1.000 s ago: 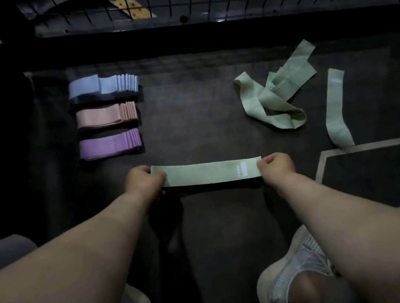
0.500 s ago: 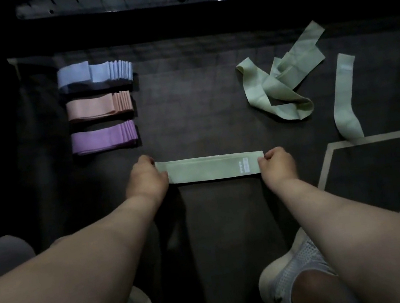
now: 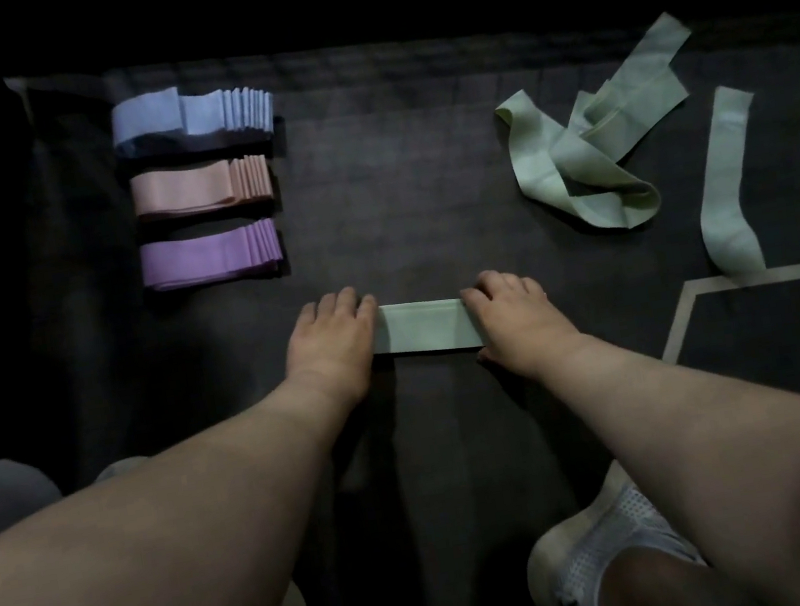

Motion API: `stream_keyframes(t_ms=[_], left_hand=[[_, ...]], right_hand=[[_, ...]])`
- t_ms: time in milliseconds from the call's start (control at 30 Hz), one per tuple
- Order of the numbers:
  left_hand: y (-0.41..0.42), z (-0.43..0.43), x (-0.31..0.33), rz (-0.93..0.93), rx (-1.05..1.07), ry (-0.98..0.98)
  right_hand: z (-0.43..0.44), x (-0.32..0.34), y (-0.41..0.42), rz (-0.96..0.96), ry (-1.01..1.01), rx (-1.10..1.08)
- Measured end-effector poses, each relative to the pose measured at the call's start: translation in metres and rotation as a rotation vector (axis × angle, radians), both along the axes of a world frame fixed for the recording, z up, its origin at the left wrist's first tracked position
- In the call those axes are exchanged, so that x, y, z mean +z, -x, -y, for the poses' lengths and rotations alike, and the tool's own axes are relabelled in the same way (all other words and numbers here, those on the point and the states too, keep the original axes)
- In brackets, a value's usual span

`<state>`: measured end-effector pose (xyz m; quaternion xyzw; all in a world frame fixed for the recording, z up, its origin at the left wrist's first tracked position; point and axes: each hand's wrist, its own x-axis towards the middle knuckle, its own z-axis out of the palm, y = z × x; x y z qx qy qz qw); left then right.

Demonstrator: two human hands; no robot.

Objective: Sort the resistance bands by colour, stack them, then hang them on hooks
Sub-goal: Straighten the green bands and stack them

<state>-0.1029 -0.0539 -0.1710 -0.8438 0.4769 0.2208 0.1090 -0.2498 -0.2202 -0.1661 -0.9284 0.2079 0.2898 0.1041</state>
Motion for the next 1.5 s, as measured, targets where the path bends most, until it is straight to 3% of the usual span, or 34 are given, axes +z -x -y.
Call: stream_keyframes(t_ms=[433, 467, 533, 633, 700, 900, 1167, 1333, 1500], left_hand=[[-0.008, -0.007, -0.008, -0.052, 0.05, -0.017], [-0.006, -0.008, -0.005, -0.065, 0.121, -0.004], [0.0, -0.009, -0.001, -0.067, 0.401, 0.108], [0.003, -0.003, 0.004, -0.19, 1.047, 0.239], [0.002, 0.0, 0.0, -0.271, 1.294, 0.21], [0.004, -0.002, -0.01, -0.327, 1.303, 0.213], [0.009, -0.004, -0.006, -0.285, 1.294, 0.24], [0.011, 0.004, 0.001, -0.252, 1.316, 0.22], [0.008, 0.004, 0.004, -0.179, 1.301, 0.279]], right_hand=[[0.005, -0.005, 0.011, 0.027, -0.015, -0.016], [0.002, -0.007, 0.017, 0.077, -0.005, -0.117], [-0.004, -0.009, 0.027, 0.239, 0.044, -0.536], [-0.008, -0.01, 0.031, 0.373, 0.062, -1.264], [-0.008, -0.012, 0.031, 0.393, 0.05, -1.423], [-0.01, -0.021, 0.031, 0.431, -0.048, -1.306], [-0.001, -0.021, 0.03, 0.398, -0.033, -1.324], [0.023, -0.019, 0.017, 0.368, 0.121, -1.058], [0.082, -0.004, -0.009, 0.086, 0.076, -0.859]])
